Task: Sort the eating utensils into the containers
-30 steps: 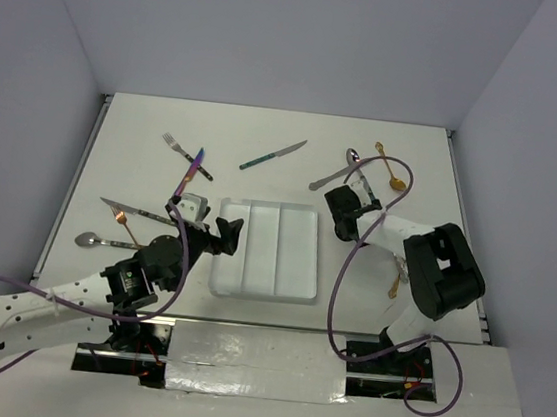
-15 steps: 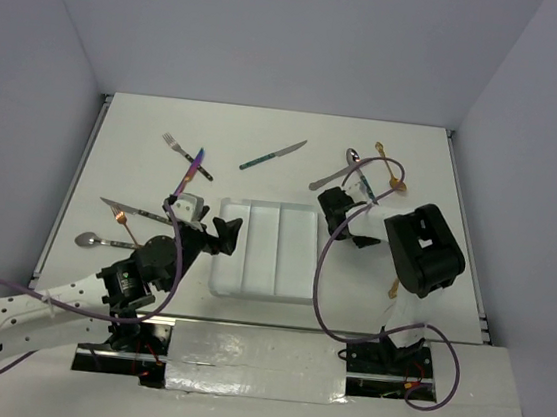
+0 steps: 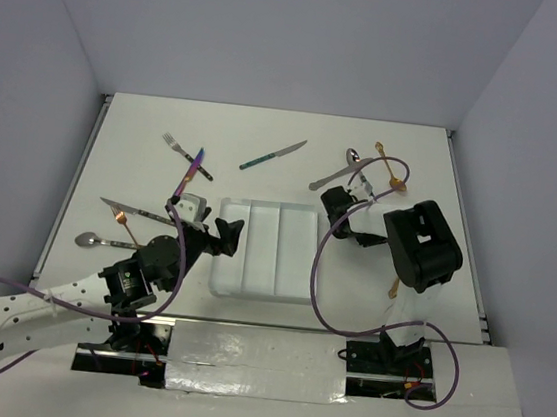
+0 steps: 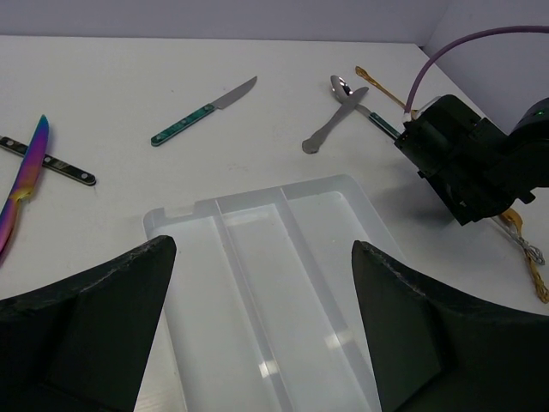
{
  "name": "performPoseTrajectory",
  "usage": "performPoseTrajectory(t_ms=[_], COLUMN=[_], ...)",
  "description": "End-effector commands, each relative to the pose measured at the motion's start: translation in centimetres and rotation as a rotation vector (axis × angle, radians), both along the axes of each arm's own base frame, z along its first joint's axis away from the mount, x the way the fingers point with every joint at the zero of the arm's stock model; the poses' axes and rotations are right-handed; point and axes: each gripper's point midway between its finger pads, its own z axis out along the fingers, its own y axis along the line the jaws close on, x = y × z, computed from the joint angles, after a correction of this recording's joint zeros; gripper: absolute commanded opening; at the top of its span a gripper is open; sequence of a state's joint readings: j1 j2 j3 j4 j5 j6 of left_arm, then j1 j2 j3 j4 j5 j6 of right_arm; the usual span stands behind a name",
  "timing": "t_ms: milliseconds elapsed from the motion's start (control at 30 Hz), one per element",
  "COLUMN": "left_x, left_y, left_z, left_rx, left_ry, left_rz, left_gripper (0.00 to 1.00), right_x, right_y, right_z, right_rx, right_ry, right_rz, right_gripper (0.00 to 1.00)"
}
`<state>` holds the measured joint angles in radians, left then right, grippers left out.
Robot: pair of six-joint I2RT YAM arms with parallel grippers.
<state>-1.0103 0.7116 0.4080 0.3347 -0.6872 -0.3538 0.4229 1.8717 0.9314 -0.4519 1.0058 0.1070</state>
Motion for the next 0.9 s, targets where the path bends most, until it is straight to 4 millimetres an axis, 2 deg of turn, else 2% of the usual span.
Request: performPoseTrajectory(t_ms=[0, 867], left_x=[-0.06, -0.29], left_y=[-0.24, 0.11], left_z=[1.93, 2.13], left_rx=[-0.076, -0.097], left_ry=[-0.026, -0.029], left_rz=[-0.005, -0.004], left_gripper=[0.96, 0.96], right_x=[0.79, 0.78], right_y=[-0.31, -0.47], right_z=[0.73, 0.77], right_rx=[-0.012, -0.035], right_ry=[-0.049, -0.028], right_rz=[-0.033, -0.045], right_gripper=[0.41, 0.11])
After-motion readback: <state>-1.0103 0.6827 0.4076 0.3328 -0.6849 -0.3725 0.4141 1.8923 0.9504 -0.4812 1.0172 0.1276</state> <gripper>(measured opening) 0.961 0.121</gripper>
